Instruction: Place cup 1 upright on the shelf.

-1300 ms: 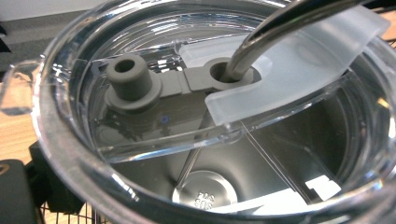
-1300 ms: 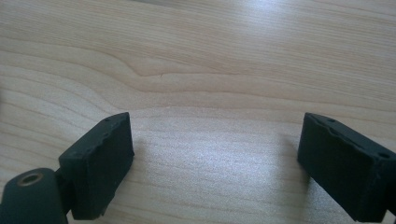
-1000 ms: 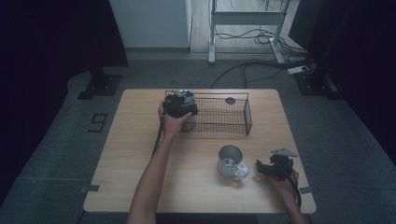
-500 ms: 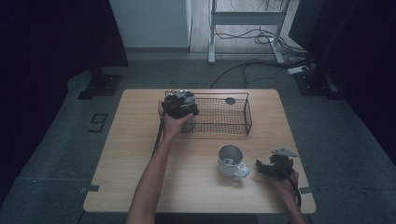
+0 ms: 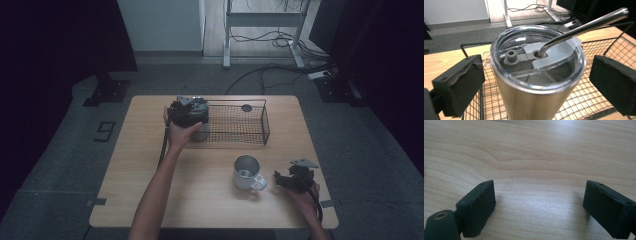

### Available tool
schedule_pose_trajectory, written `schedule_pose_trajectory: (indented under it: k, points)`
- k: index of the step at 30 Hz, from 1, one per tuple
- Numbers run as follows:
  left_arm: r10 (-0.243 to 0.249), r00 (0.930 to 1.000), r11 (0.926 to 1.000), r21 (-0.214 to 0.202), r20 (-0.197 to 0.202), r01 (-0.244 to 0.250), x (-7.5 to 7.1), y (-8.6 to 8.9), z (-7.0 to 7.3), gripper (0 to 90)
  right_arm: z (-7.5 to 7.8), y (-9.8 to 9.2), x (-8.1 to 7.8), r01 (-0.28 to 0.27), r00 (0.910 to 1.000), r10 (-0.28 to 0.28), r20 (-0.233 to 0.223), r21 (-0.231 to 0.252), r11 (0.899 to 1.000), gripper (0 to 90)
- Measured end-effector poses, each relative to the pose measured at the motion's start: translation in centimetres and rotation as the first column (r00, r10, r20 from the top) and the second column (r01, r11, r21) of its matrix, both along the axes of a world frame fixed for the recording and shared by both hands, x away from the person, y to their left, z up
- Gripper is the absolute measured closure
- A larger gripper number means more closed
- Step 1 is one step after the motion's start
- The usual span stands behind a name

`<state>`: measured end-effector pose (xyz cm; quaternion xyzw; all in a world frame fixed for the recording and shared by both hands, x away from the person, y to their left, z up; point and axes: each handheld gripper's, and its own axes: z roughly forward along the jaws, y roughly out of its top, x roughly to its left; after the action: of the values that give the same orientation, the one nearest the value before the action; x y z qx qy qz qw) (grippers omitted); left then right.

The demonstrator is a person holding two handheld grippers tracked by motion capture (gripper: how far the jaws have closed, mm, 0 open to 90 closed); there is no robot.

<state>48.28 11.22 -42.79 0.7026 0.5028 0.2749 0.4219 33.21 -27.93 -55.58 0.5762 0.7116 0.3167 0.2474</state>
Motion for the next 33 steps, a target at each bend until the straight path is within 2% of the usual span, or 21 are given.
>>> schedule_pose_trajectory:
  k: [10,11,12,14,17,18,19,22,25,26,27,28,31,33]
  points:
    - [-0.022,0.9998,0.9997,-0.014,0.000,0.022,-2.1,1.6,0.6,0.8,0.0,0.0,0.0,0.001,1.0000,-0.001,0.001,0.000,1.000,11.0]
    - [-0.027,0.9996,0.9996,0.004,0.001,0.027,-2.6,1.9,0.7,0.9,0.0,0.0,0.0,0.001,1.0000,-0.001,0.001,0.000,1.000,11.1]
    - [-0.027,0.9996,0.9996,0.004,0.001,0.027,-2.6,1.9,0.7,1.0,0.0,0.0,0.0,0.001,1.0000,-0.001,0.001,0.000,1.000,11.1]
    - [-0.036,0.9993,0.9991,0.021,0.002,0.036,-3.3,2.2,0.8,1.1,0.0,0.0,0.0,0.001,1.0000,-0.001,0.001,0.000,1.000,11.1]
    - [-0.052,0.9986,0.9986,0.012,-0.005,0.052,-4.5,2.9,1.0,1.7,0.0,0.0,0.0,0.001,1.0000,-0.001,0.001,0.000,1.000,11.1]
    - [-0.052,0.9986,0.9986,0.012,-0.005,0.052,-4.5,2.9,1.0,2.1,0.0,0.0,0.0,0.001,1.0000,-0.001,0.001,0.000,1.000,11.1]
    - [-0.061,0.9981,0.9981,0.009,0.004,0.061,-5.4,3.5,1.1,2.2,0.0,0.0,0.0,0.002,1.0000,-0.002,0.001,0.000,1.000,11.3]
    - [-0.061,0.9981,0.9981,0.004,0.013,0.061,-6.1,4.0,1.1,3.6,0.0,0.0,0.0,0.002,1.0000,-0.002,0.002,-0.003,1.000,11.4]
    - [-0.069,0.9975,0.9976,-0.009,0.017,0.069,-7.4,4.8,1.0,3.7,0.0,0.0,0.0,0.008,1.0000,-0.008,0.000,-0.002,1.000,11.5]
    - [-0.069,0.9975,0.9976,-0.009,0.017,0.069,-7.4,4.8,1.0,3.8,0.0,0.0,0.0,0.008,1.0000,-0.008,0.000,-0.002,1.000,11.5]
    - [-0.073,0.9972,0.9973,-0.011,0.020,0.073,-8.1,5.2,0.8,3.9,0.0,0.0,0.0,0.009,1.0000,-0.009,0.000,0.000,1.000,11.6]
    - [-0.073,0.9972,0.9973,-0.011,0.020,0.073,-8.1,5.2,0.8,4.0,0.0,0.0,0.0,0.009,1.0000,-0.009,0.000,0.000,1.000,11.6]
    - [-0.078,0.9966,0.9967,0.023,0.028,0.077,-9.8,5.9,-0.1,4.4,0.0,0.0,0.0,0.009,1.0000,-0.009,0.000,-0.001,1.000,11.7]
    - [-0.079,0.9965,0.9966,0.026,0.026,0.078,-10.2,6.1,-0.4,4.4,0.0,0.0,0.0,0.010,0.9999,-0.010,0.001,0.000,1.000,11.9]
